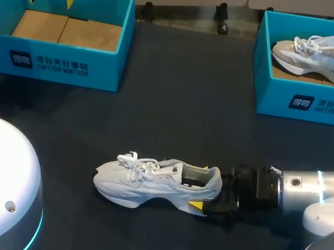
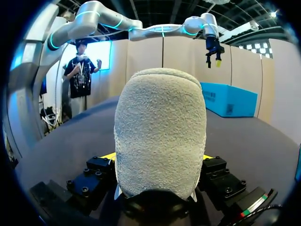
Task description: Take the shoe out of the shoebox, open the shoe tongue, remove and reinsert the insole, then place the shoe into the shoebox
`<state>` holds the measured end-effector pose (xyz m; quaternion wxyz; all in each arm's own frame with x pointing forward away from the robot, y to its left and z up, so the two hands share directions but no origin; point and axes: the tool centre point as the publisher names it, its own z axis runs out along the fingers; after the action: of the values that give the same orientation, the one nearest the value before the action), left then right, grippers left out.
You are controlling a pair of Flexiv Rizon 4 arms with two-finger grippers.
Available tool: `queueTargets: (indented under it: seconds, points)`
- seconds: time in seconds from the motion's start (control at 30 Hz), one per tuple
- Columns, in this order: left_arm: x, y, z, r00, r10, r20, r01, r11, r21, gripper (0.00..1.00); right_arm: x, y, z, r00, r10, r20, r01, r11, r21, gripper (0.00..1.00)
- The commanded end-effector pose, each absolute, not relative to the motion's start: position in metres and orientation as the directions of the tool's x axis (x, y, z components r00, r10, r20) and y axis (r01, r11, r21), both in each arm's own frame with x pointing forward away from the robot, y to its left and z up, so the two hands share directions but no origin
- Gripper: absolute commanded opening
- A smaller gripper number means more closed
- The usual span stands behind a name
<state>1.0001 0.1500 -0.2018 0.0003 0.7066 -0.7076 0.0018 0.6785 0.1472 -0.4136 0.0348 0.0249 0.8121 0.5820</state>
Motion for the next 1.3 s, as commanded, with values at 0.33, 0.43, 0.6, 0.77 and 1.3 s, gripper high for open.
queueTargets:
  seconds: [0.33,0.43,0.6,0.77,1.3]
  points:
    - [0.934,0.125,-0.184,-0.061,-0.998,0.003,-0.998,0.061,-0.007,1.0,0.678,0.148,-0.414,-0.996,0.084,-0.028,0.001,0.327,0.945,0.0]
    - [0.913,0.118,-0.18,-0.088,-0.996,0.011,-0.996,0.088,-0.016,1.0,0.678,0.148,-0.414,-0.996,0.084,-0.028,0.001,0.327,0.945,0.0]
    - [0.879,0.102,-0.17,-0.136,-0.99,0.03,-0.99,0.137,0.03,1.0,0.678,0.148,-0.414,-0.996,0.084,-0.028,0.001,0.327,0.945,0.0]
    - [0.841,0.082,-0.17,-0.17,-0.985,0.031,-0.984,0.169,-0.051,1.0,0.678,0.148,-0.414,-0.996,0.084,-0.028,0.001,0.327,0.945,0.0]
    - [0.809,0.048,-0.176,-0.145,-0.989,0.013,-0.988,0.144,-0.047,1.0,0.678,0.148,-0.414,-0.996,0.084,-0.028,0.001,0.327,0.945,0.0]
